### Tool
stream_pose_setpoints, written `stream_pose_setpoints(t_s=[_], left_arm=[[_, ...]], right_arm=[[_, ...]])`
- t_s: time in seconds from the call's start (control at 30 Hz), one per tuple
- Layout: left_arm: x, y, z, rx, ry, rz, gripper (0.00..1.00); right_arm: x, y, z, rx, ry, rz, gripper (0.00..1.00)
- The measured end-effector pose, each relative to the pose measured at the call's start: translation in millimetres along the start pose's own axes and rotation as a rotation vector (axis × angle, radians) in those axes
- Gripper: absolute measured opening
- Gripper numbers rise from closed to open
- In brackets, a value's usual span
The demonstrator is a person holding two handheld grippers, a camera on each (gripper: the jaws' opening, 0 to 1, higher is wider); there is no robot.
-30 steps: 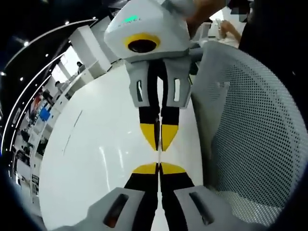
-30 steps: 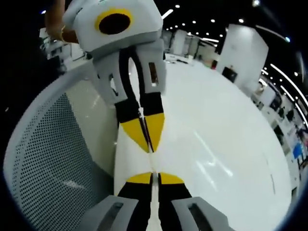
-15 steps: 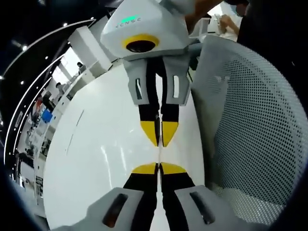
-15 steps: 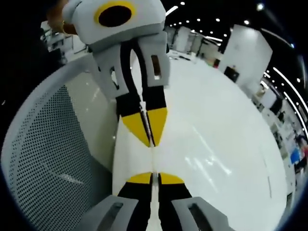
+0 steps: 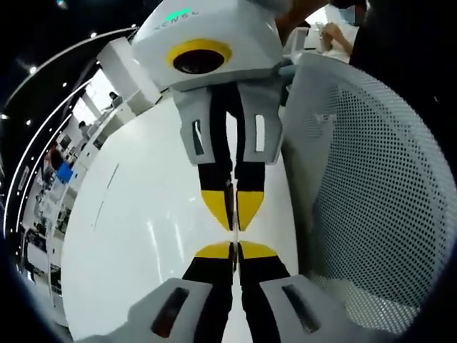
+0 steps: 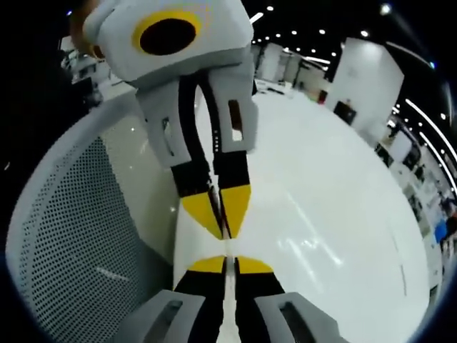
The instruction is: Open the resealable bag by pulling the two sides of the seal apart until the entire bag opening is separated and visibly accessible.
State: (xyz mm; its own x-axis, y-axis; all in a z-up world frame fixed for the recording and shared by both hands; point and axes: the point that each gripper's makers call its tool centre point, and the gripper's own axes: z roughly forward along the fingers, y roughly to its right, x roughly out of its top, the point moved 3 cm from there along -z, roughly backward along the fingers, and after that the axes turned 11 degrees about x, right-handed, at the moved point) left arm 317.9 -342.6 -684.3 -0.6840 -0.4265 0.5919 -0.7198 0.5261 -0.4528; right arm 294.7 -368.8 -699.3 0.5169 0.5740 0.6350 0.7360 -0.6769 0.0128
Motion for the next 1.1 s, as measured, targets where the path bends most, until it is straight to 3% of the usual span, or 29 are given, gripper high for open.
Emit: stream_pose_setpoints(t_s=[0.17, 0.7, 0.83, 0.93, 1.1], left_arm=[[1.2, -3.0, 0, 0.004, 0.005, -0.043, 0.0], [4.0, -10.7, -4, 0.041, 0.027, -0.044, 0.0], [1.6, -13.6, -7, 0.056, 0.015, -0.04, 0.0], [-1.2, -15.2, -10, 0.058, 0.018, -0.058, 0.0], [-1.4, -16.5, -11, 0.065, 0.015, -0.063, 0.0]], right_arm=[[0.0, 1, -3, -0.004, 0.007, -0.003, 0.0], [-8.9, 6, -13, -0.02, 0.02, 0.03, 0.0], [-20.5, 8, -15, -0.034, -0.036, 0.029, 0.0], [-20.8, 9, -18, -0.03, 0.001, 0.055, 0.0], [-23.5, 9, -20, -0.032, -0.004, 0.054, 0.0]])
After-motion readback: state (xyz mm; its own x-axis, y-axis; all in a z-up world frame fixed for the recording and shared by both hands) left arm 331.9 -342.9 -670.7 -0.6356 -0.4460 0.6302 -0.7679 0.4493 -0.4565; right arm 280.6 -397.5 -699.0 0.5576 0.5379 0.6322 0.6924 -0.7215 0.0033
